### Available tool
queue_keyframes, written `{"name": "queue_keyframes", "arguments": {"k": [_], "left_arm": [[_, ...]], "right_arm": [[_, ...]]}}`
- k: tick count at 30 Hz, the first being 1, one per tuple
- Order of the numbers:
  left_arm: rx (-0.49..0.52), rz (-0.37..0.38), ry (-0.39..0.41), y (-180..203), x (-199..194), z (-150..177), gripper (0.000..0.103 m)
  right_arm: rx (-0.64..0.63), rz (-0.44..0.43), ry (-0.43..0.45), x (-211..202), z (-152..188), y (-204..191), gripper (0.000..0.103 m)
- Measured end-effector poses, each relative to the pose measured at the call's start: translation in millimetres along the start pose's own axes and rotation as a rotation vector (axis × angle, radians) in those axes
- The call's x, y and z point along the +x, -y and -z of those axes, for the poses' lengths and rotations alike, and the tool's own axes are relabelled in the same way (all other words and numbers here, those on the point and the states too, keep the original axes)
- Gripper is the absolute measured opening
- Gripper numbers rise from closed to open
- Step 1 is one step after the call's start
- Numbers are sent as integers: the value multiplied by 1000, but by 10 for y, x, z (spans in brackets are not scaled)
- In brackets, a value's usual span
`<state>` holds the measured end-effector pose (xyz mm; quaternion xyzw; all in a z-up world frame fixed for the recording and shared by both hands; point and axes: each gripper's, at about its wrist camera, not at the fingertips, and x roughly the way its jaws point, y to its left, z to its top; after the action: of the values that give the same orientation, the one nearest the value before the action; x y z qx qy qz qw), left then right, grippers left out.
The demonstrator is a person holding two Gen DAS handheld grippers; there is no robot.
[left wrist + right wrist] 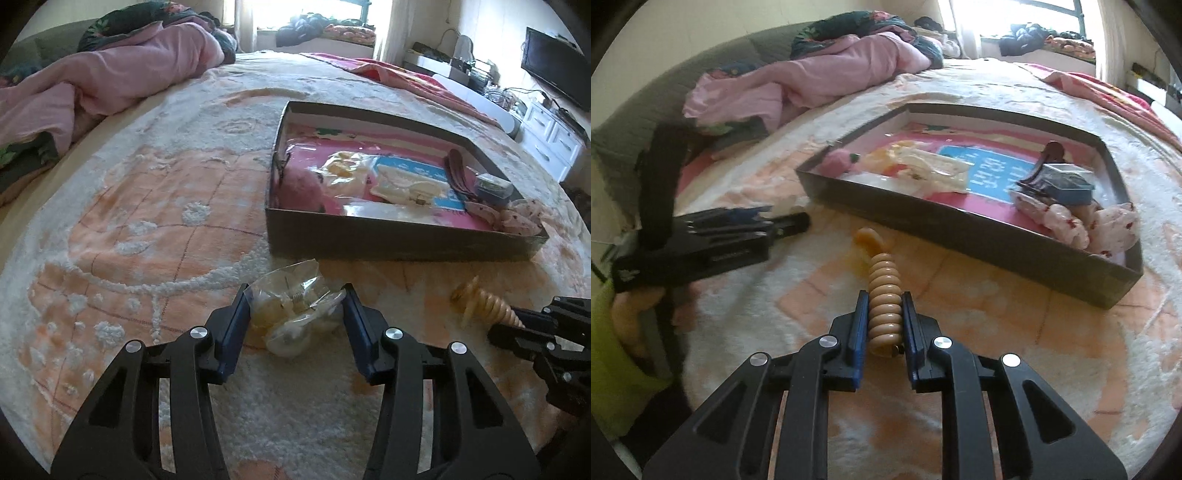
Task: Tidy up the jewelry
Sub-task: 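Grasp the clear bag of white items with the left tool while the right tool grasps the orange spiral coil, then carry the bag into the tray with the left tool while the right tool drops the orange coil there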
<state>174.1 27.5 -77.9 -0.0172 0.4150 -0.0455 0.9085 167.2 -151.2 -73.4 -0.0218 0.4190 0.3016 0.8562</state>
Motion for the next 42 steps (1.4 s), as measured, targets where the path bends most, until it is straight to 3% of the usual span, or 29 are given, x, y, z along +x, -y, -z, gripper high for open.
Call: {"name": "queue_keyframes", "arguments": {"k": [6, 16, 32, 42], "left_arm": [[1, 30, 37, 49, -181, -28, 40], [-4, 69, 100, 164, -382, -172, 40], [57, 109, 122, 565, -168, -563, 40], [66, 91, 109, 597, 133, -761, 40]], "right_arm": [[-23, -32, 47, -160, -52, -108, 17], [1, 1, 122, -384, -160, 54, 17], [103, 124, 204, -498, -348, 598, 17], [139, 172, 198, -367, -466, 852, 17]]}}
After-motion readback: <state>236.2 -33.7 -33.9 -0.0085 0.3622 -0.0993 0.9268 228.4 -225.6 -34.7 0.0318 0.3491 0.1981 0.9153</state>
